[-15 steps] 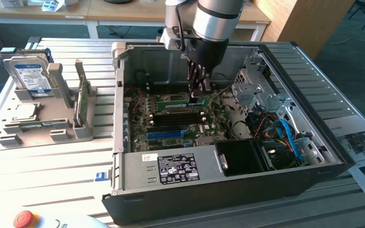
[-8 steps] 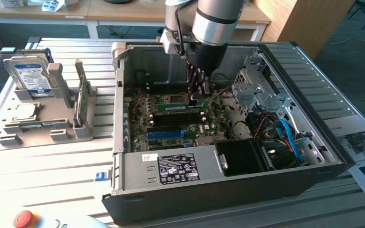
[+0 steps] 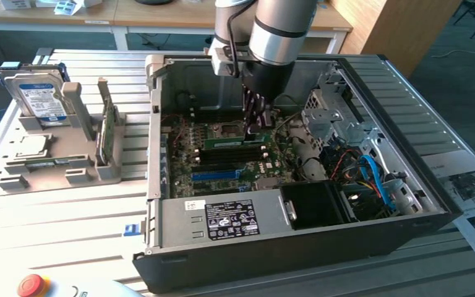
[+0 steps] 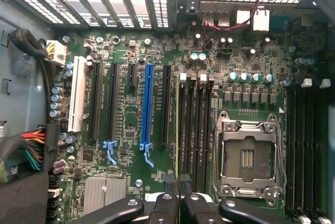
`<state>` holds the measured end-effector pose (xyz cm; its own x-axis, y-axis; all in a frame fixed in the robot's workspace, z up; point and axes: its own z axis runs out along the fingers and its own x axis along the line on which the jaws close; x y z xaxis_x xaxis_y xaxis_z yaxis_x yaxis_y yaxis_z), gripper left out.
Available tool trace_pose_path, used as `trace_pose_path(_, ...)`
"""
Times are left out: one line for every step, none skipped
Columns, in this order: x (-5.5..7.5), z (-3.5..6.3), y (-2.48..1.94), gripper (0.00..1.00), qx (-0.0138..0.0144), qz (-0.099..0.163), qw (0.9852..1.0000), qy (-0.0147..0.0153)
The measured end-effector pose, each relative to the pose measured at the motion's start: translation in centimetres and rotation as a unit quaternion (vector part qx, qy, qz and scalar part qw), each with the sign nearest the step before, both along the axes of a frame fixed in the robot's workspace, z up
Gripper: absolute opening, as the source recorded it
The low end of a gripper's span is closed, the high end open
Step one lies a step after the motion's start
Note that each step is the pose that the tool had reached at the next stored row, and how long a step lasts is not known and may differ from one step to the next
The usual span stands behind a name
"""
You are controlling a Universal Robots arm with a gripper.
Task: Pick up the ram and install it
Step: 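Insert the ram into the slot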
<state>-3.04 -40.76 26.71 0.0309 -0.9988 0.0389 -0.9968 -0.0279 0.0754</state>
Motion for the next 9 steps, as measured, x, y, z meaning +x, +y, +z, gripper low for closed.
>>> trace_pose_path(0.00, -0.04, 0.00, 0.12, 0.0000, 0.000, 1.0000, 0.0000)
trace_pose_path(0.00, -0.04, 0.00, 0.12, -0.0001, 0.000, 1.0000, 0.0001)
trace_pose_path(0.00, -0.04, 0.00, 0.12, -0.0001, 0.000, 1.0000, 0.0001)
trace_pose_path(0.00, -0.05, 0.00, 0.12, -0.0001, 0.000, 1.0000, 0.0001)
trace_pose_path(0.00, -0.05, 0.00, 0.12, -0.0001, 0.000, 1.0000, 0.0000)
trace_pose_path(0.00, -0.05, 0.00, 0.12, 0.0000, 0.000, 1.0000, 0.0000)
trace_pose_path(0.00, -0.05, 0.00, 0.12, 0.0000, 0.000, 1.0000, 0.0000)
trace_pose_path(0.00, -0.06, 0.00, 0.12, 0.0000, 0.000, 1.0000, 0.0000)
trace_pose_path(0.00, -0.07, 0.01, 0.12, 0.0000, 0.000, 1.0000, 0.0000)
